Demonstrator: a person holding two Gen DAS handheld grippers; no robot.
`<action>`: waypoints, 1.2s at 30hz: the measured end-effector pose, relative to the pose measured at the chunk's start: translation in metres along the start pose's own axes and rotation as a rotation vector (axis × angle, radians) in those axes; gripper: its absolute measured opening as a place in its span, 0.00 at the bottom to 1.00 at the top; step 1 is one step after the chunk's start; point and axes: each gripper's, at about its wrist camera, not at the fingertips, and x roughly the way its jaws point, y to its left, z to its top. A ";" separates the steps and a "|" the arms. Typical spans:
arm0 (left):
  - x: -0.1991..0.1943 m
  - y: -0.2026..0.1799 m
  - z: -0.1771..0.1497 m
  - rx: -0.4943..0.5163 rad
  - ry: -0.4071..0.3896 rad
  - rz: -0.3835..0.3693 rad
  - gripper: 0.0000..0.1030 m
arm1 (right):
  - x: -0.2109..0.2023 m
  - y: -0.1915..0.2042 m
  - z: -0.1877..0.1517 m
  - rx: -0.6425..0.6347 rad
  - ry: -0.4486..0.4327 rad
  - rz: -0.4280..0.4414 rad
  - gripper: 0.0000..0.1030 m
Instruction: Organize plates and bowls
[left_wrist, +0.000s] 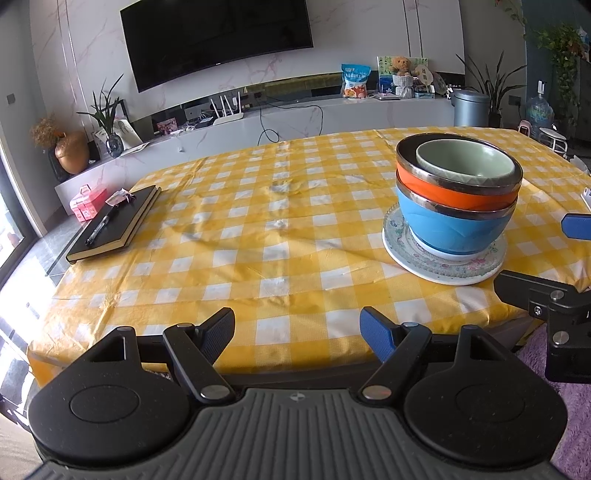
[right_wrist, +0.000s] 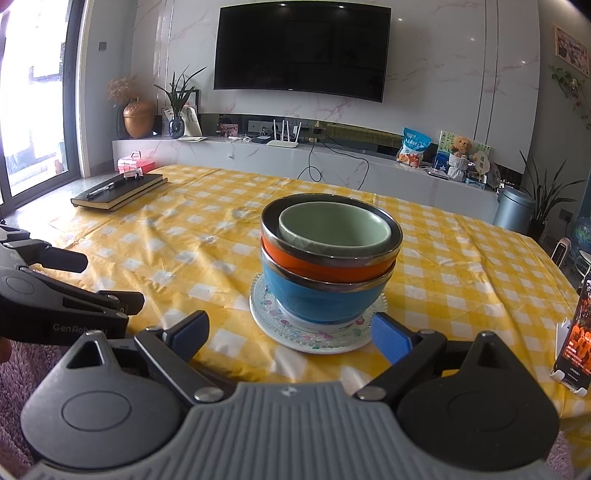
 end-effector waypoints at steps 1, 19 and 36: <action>0.000 0.000 0.000 0.000 0.001 0.001 0.88 | 0.000 0.000 0.000 0.000 0.000 0.000 0.90; -0.001 0.001 0.000 -0.004 0.004 -0.003 0.88 | 0.001 0.000 0.000 0.003 0.007 0.000 0.90; -0.003 0.002 0.001 -0.016 0.009 0.003 0.88 | 0.004 0.000 -0.002 0.007 0.019 -0.001 0.90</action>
